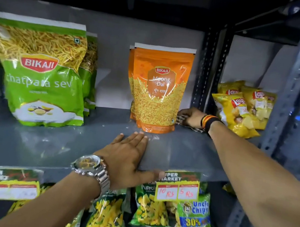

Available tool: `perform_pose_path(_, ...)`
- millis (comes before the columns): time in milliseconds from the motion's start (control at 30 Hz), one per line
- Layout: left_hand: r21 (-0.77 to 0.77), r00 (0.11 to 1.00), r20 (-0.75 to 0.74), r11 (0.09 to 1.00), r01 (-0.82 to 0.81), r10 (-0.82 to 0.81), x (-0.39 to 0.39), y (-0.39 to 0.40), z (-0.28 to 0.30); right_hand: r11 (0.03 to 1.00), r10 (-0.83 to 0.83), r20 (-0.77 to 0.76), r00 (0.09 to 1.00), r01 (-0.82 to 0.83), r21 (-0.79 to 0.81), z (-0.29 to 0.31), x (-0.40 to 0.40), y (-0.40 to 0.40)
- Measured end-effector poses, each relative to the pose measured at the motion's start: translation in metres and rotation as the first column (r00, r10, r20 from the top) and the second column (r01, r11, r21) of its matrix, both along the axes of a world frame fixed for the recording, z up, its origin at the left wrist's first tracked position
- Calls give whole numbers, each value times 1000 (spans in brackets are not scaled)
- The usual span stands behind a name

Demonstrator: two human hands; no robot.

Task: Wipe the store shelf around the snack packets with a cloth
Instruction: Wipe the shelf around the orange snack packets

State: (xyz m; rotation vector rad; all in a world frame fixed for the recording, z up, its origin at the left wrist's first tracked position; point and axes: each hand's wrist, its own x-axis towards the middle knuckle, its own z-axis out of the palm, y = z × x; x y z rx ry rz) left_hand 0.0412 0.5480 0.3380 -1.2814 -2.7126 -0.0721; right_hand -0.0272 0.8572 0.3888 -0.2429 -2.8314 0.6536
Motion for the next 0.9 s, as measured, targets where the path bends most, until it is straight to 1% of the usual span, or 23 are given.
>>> perform_pose_path(133,-8,1000,-4,1000,2,-2,-2,2,-1,1000,-17,-39,999,18,23,-7,54,-21)
perform_pose_path(200,-14,1000,-1,1000,7,-7,-2,2,-2,1000,-16,-82,996,14,-19,-11,87,-35)
perform_pose_path(233,-14,1000,-4,1000,7,-8,-2,2,-2,999,11,-87,996,-15,-49,-12,104,-42)
perform_pose_path(333,-15,1000,-10,1000,10,-10,-1,2,1,978,170,-31,985,-172,-121,-2,148,-70)
perform_pose_path(367,-7,1000,-10,1000,13,-13,1,1,2,973,189,-36,981,-192,-129,3,155,-76)
perform_pose_path(400,4,1000,-7,1000,19,-19,3,0,5,976,164,-76,983,-173,-129,9,158,-79)
perform_pose_path(467,26,999,18,999,35,-35,9,-7,10,989,31,-196,980,-58,-132,15,158,-78)
perform_pose_path(500,34,999,28,999,40,-41,10,-14,12,992,-40,-218,975,12,-126,14,157,-74)
perform_pose_path(567,33,999,24,999,39,-40,7,-36,13,981,-148,-170,974,124,-148,4,156,-67)
perform_pose_path(633,27,1000,15,999,23,-24,-1,-67,14,979,-199,-137,970,192,-65,-7,158,-68)
perform_pose_path(700,28,1000,23,1000,-1,0,-12,-103,14,977,-210,-144,967,214,12,-11,163,-81)
perform_pose_path(733,27,1000,26,1000,-8,7,-17,-122,13,980,-179,-150,972,190,64,-14,167,-92)
perform_pose_path(767,29,1000,25,1000,-10,9,-22,-140,11,987,-122,-149,981,135,85,-16,174,-109)
perform_pose_path(800,33,1000,22,999,-10,9,-26,-157,9,996,-42,-145,989,53,71,-18,181,-127)
perform_pose_path(867,37,1000,11,999,-8,8,-32,-182,5,990,139,-112,984,-141,-12,-19,193,-161)
perform_pose_path(900,42,1000,5,999,-5,5,-33,-189,4,980,190,-97,977,-196,-47,-17,192,-171)
